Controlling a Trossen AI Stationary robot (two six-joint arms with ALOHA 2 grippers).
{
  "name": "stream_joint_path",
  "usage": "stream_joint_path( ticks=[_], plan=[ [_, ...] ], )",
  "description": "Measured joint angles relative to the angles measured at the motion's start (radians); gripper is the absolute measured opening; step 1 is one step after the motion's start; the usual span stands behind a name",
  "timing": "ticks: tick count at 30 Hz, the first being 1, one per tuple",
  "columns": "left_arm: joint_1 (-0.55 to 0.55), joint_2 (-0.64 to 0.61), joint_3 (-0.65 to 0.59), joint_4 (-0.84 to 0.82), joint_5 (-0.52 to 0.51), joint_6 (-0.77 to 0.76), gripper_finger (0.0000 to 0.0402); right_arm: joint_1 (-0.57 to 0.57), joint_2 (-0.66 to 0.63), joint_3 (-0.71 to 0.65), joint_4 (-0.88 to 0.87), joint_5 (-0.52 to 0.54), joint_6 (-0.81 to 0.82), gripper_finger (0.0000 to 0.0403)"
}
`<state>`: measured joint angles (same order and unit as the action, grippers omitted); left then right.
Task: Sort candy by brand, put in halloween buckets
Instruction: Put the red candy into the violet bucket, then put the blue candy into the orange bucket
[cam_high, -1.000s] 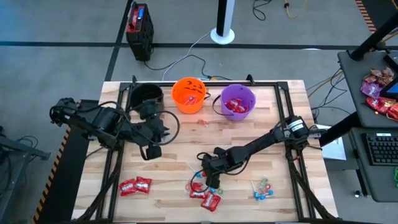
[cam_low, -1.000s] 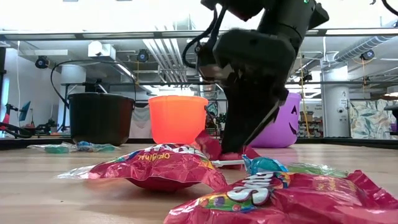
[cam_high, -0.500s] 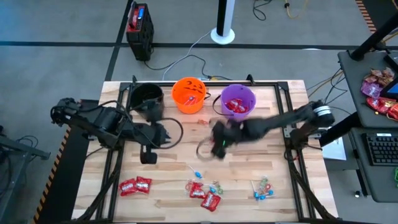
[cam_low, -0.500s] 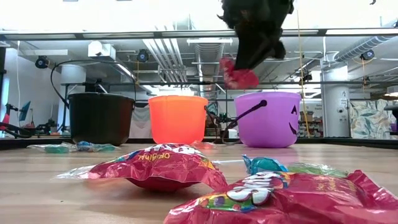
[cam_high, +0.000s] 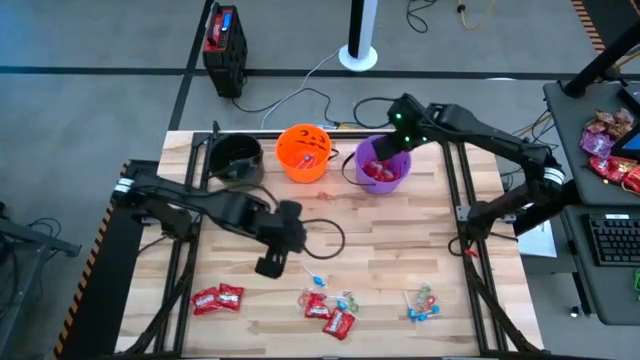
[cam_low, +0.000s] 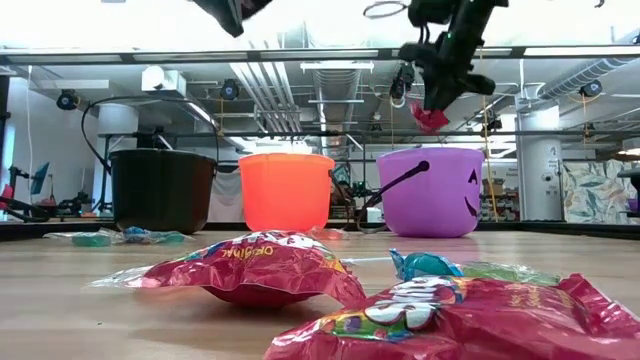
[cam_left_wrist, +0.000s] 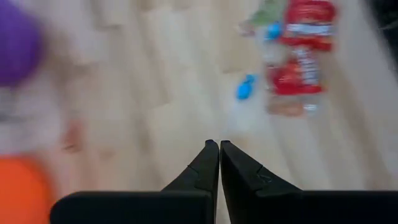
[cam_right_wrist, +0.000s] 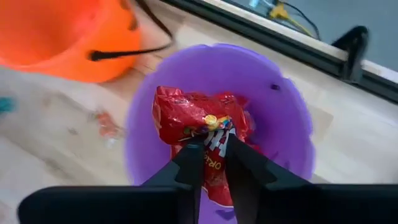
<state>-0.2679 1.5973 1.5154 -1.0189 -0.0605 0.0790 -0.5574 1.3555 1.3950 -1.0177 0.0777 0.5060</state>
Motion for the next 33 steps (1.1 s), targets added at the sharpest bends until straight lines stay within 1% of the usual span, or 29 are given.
stream_joint_path(
  ticks=[3,8,10,14,16,19,22,25,29,33],
  plan=[
    [0.026,0.04,0.0,0.005,0.093,0.032,0.0,-0.016,0.023,-0.002,-0.003,-0.008,-0.028,0.0081],
    [0.072,0.086,0.0,-0.001,0.18,0.097,0.0,-0.025,0.034,-0.002,-0.003,-0.008,-0.055,0.0138],
    [0.078,0.09,-0.003,-0.045,0.221,0.124,0.0,-0.025,0.032,-0.002,-0.003,-0.019,-0.056,0.0158],
    [0.077,0.076,-0.046,-0.053,0.228,0.194,0.0,-0.014,-0.015,0.0,-0.003,-0.07,-0.051,0.0186],
    [0.077,0.064,-0.102,0.007,0.228,0.235,0.0,0.009,-0.048,-0.001,-0.003,-0.075,-0.027,0.0193],
    [0.08,0.06,-0.21,0.184,0.227,0.271,0.0,0.059,-0.101,-0.008,-0.002,-0.07,0.018,0.0196],
    [0.08,0.068,-0.303,0.354,0.212,0.279,0.0,0.128,-0.138,-0.014,-0.003,-0.009,0.087,0.0194],
    [0.08,0.08,-0.371,0.428,0.204,0.311,0.0003,0.197,-0.152,-0.015,-0.002,0.066,0.155,0.0195],
    [0.076,0.09,-0.438,0.529,0.225,0.334,0.0023,0.262,-0.142,-0.016,-0.002,0.129,0.217,0.0196],
    [0.067,0.118,-0.465,0.654,0.243,0.333,0.0056,0.286,-0.113,-0.017,-0.003,0.139,0.252,0.0196]
  ],
)
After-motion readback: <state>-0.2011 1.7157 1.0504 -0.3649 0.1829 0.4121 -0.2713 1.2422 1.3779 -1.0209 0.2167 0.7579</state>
